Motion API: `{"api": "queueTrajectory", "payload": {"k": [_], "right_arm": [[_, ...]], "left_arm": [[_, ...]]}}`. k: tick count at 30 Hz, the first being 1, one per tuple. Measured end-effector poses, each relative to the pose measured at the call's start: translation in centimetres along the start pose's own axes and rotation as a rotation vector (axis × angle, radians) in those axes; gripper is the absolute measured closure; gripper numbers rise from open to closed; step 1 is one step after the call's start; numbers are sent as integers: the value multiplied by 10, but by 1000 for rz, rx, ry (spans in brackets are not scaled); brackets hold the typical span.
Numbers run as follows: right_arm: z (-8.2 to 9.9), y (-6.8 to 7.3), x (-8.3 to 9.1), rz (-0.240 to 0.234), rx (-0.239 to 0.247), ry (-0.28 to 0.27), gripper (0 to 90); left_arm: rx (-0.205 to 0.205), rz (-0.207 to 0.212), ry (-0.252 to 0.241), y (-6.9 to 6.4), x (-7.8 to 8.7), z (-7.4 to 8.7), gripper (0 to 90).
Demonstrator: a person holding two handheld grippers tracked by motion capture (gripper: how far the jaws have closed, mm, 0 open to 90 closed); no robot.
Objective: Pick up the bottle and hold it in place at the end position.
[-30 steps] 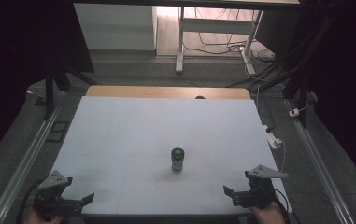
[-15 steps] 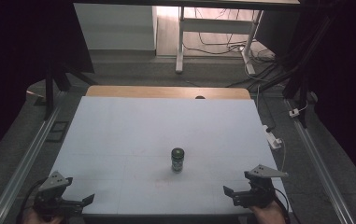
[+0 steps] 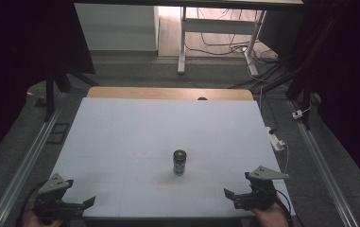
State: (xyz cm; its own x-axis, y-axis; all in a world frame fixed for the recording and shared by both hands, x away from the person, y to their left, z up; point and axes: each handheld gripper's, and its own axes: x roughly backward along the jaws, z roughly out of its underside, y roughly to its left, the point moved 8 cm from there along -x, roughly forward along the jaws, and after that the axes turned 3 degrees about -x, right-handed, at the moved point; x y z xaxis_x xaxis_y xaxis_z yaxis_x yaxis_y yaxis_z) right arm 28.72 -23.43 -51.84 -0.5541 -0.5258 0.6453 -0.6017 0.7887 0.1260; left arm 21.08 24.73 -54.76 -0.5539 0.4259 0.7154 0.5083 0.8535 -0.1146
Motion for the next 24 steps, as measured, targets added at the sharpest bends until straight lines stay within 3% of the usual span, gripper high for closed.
{"api": "queueTrajectory", "payload": {"k": [8, 24], "right_arm": [[-3, 5, -5, -39, 15, 0, 0], [-14, 18, -17, -112, 35, -29, 0]], "left_arm": [[-9, -15, 5, 1, 0, 0, 0], [-9, -3, 6, 1, -1, 0, 0]]}}
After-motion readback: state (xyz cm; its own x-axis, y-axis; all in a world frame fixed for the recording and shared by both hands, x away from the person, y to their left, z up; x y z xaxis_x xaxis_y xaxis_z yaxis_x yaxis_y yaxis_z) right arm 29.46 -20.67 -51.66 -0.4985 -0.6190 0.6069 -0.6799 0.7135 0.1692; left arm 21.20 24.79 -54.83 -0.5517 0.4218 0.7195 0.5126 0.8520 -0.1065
